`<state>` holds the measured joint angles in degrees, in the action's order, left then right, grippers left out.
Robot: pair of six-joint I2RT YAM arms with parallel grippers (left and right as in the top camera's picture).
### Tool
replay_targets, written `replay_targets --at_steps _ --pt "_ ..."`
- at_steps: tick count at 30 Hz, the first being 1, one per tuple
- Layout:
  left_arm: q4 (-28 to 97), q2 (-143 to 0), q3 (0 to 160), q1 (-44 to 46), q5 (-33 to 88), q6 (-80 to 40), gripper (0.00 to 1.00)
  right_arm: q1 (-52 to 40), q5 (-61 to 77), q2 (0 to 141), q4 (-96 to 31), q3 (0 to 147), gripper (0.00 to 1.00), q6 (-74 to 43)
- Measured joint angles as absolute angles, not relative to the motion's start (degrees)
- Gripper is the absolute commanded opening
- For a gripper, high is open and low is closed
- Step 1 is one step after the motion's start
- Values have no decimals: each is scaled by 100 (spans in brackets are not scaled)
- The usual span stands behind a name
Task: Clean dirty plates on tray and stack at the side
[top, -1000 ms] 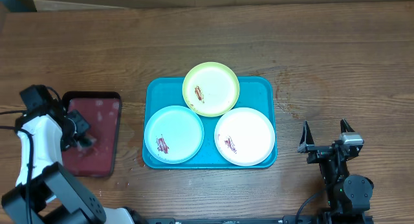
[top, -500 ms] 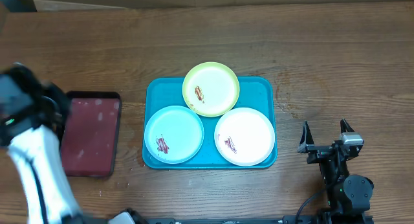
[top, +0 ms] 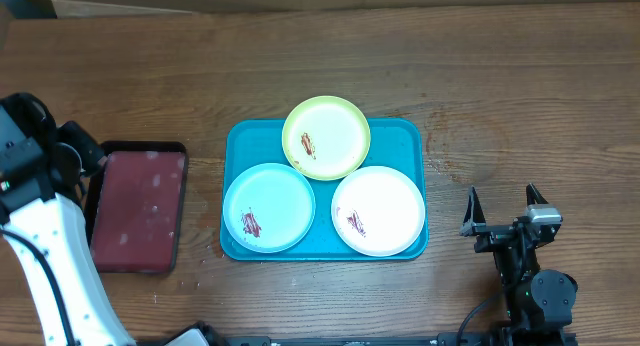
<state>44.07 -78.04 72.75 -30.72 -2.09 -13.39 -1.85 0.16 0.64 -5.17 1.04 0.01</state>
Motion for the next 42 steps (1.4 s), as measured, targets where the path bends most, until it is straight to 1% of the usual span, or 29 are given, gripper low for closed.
replay_targets --at_steps 2,4,7,10,13,15,18,21,24,28,32,37,42 --pt "4082 -7697 6877 -3072 -336 -1339 4 -185 19 64 -523 104 100 1" --pt "3782 -7881 6250 -3072 -397 -1337 4 -185 16 62 -519 104 100 -1" --pt "3927 -8593 5555 -3072 -464 -1339 4 -185 16 64 -519 104 100 -1" --pt "4298 -8901 5459 -3072 -508 -1339 4 -185 16 64 -515 104 100 -1" --pt "4700 -8726 6095 -3072 -528 -1339 4 -185 16 64 -517 104 100 1" --pt "4923 -8484 6838 -3072 -475 -1343 4 -185 19 62 -515 104 100 -1" --pt "5094 -8025 7802 -3059 -145 -1365 4 -185 19 62 -519 104 100 -1" --pt "5157 -7328 8340 -2934 659 -1428 4 -185 19 62 -517 104 100 -1" --pt "5413 -6866 8385 -2705 1531 -1472 4 -185 16 64 -519 104 100 1" --pt "6042 -6829 8213 -2134 2410 -1490 4 -185 16 64 -517 104 100 1" --pt "6084 -7126 7463 -1271 2746 -1492 4 -185 16 62 -515 104 100 -1" --pt "5306 -7651 6294 -134 2899 -1629 4 -185 16 62 -513 104 100 -1" --pt "4281 -8565 5592 773 2932 -2204 4 -185 16 64 -519 104 100 -1"
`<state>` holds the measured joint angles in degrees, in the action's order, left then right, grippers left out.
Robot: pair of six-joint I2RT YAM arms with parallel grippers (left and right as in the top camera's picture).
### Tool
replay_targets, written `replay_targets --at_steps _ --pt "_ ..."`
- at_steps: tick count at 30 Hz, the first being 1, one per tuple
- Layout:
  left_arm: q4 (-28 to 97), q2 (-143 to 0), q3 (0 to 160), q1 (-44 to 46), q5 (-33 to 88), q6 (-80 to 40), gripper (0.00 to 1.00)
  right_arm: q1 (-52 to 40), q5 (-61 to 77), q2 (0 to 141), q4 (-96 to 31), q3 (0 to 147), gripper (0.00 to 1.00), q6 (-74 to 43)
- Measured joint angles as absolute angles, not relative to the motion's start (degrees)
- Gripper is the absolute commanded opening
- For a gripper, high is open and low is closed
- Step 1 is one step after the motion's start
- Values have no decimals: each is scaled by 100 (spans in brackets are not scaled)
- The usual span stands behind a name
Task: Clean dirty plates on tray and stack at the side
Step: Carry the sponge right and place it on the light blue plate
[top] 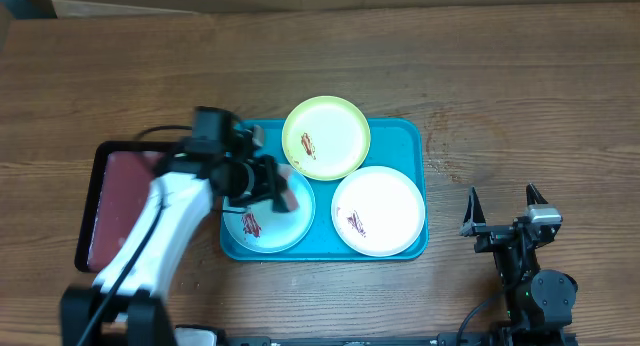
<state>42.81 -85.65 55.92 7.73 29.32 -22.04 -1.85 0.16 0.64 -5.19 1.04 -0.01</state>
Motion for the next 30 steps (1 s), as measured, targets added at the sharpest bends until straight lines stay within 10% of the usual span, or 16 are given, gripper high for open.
replay_targets --at_steps 16,23,30 --pt "3972 -9644 5498 1566 672 -3743 6 -185 16 64 -517 104 100 -3" --pt "3723 -9644 5498 1566 626 -3719 55 -185 19 64 -515 104 100 1" --pt "3806 -9644 5572 1551 921 -3503 62 -185 16 62 -515 104 100 -1"
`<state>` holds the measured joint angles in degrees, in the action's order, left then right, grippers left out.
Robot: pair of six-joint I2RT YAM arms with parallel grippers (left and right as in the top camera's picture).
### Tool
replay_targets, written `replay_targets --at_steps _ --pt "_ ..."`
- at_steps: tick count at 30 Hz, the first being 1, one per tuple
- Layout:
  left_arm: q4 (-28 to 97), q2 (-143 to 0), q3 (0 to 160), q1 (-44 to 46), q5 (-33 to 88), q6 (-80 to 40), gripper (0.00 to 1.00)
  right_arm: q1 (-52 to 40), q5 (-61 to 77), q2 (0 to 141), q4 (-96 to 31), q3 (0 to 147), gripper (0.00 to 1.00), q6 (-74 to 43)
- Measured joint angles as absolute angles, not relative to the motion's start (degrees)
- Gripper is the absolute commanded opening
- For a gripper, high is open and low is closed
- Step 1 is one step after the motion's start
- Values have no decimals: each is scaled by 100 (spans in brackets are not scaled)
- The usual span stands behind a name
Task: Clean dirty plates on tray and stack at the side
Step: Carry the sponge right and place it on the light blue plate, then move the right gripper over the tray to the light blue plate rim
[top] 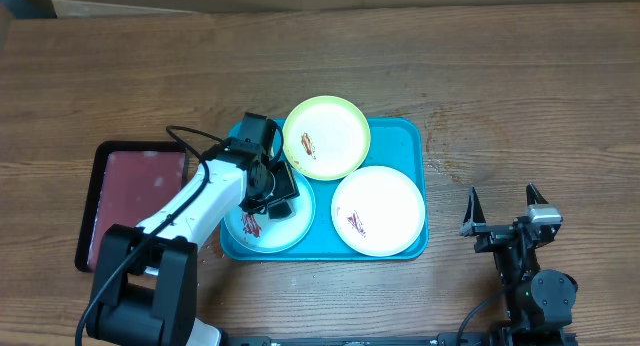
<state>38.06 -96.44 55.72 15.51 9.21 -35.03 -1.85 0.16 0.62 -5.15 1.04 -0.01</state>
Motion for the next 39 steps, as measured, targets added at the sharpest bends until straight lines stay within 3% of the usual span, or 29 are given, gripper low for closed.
replay_targets --at_steps 6,7,8,9,15,23,31,36,39 --pt "5468 -9616 6829 1256 803 -3282 66 -185 19 62 -519 104 100 -1" --pt "5806 -9570 7205 1157 716 -3245 73 -185 16 62 -521 104 100 -1" --pt "6125 -9498 7581 1052 644 -3153 97 -185 19 62 -519 104 100 -3" --pt "6309 -9441 7830 985 607 -3122 100 -185 16 64 -519 104 100 1" --pt "7505 -8823 8984 692 384 -2974 100 -185 19 64 -517 104 100 -1" --pt "7710 -8831 8949 456 213 -2963 100 -185 113 64 -440 104 100 -82" --pt "7765 -8886 8949 -248 183 -2963 100 -187 3061 69 753 104 100 -2554" --pt "7891 -8993 8927 -364 143 -2963 100 -187 4001 58 2893 202 100 -3559" --pt "7920 -9026 8917 -364 141 -2963 100 -141 4195 106 1949 823 100 -3623"
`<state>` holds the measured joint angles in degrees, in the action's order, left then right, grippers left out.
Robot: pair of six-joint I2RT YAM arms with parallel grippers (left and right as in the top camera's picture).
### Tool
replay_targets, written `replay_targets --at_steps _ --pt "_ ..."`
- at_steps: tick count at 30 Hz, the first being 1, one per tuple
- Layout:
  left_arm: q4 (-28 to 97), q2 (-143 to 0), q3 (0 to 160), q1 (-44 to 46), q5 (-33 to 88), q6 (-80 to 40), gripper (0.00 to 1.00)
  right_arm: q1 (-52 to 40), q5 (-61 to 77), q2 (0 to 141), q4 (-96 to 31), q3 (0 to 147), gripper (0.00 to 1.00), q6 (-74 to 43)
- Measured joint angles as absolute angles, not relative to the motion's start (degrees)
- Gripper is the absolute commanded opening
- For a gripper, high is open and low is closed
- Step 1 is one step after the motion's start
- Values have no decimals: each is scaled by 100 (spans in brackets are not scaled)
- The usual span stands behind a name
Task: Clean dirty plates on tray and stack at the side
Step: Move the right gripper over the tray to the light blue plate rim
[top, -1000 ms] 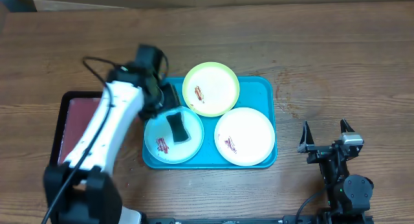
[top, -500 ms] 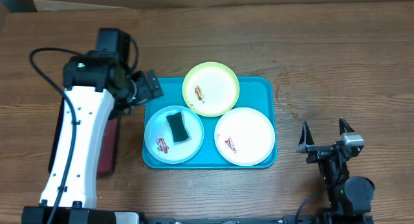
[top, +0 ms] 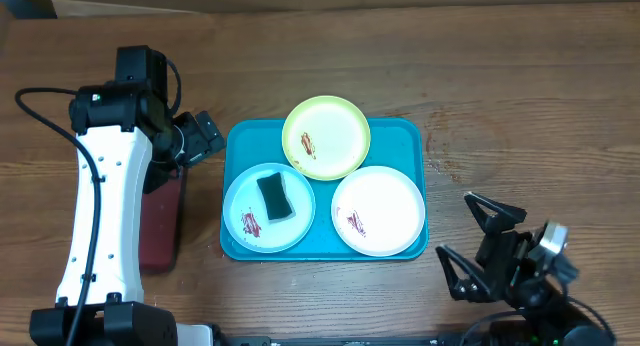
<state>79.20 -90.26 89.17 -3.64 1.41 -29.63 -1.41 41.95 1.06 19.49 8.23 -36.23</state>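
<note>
A teal tray [top: 410,136] holds three stained plates: green [top: 335,131] at the back, light blue [top: 245,201] front left, white [top: 385,201] front right. A dark sponge [top: 273,197] lies loose on the light blue plate, beside its red smear. My left gripper [top: 203,138] hovers just off the tray's left edge, open and holding nothing. My right gripper [top: 470,238] is to the right of the tray near the front edge, with its fingers spread wide and nothing between them.
A dark red tray [top: 160,221] lies left of the teal one, partly hidden under my left arm. Bare wooden table [top: 500,86] runs behind and right of the trays.
My left gripper was down on the light blue plate with the sponge; now it is back left of the tray and the sponge lies free on the plate. The right gripper has turned and shifted towards the tray.
First my left arm was at the far left by the dark red tray, and no sponge was on the plates. Then its gripper was over the light blue plate, then down on it with the sponge. Now the sponge rests there, released. The right arm stayed still until now.
</note>
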Motion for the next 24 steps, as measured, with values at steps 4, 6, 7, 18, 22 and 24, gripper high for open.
replay_targets --at_steps 4,6,7,18,22,24 --pt "7950 -9028 8917 -364 137 -2963 100 36 4233 897 -1463 2731 100 -2657" --pt "7955 -9028 8912 -364 130 -2963 100 62 4077 1647 -3111 3929 100 -2029" --pt "7953 -9028 8912 -364 123 -2963 100 67 3981 2010 -3640 4440 100 -1782" --pt "8012 -9030 8908 -364 121 -2963 100 58 4740 4991 -4890 7303 97 -1352" --pt "8036 -9030 8908 -364 121 -2963 100 -434 4639 5605 -5131 7308 66 -1487" --pt "8036 -9030 8908 -364 121 -2963 100 -823 4180 5848 -5393 7308 91 -1647"
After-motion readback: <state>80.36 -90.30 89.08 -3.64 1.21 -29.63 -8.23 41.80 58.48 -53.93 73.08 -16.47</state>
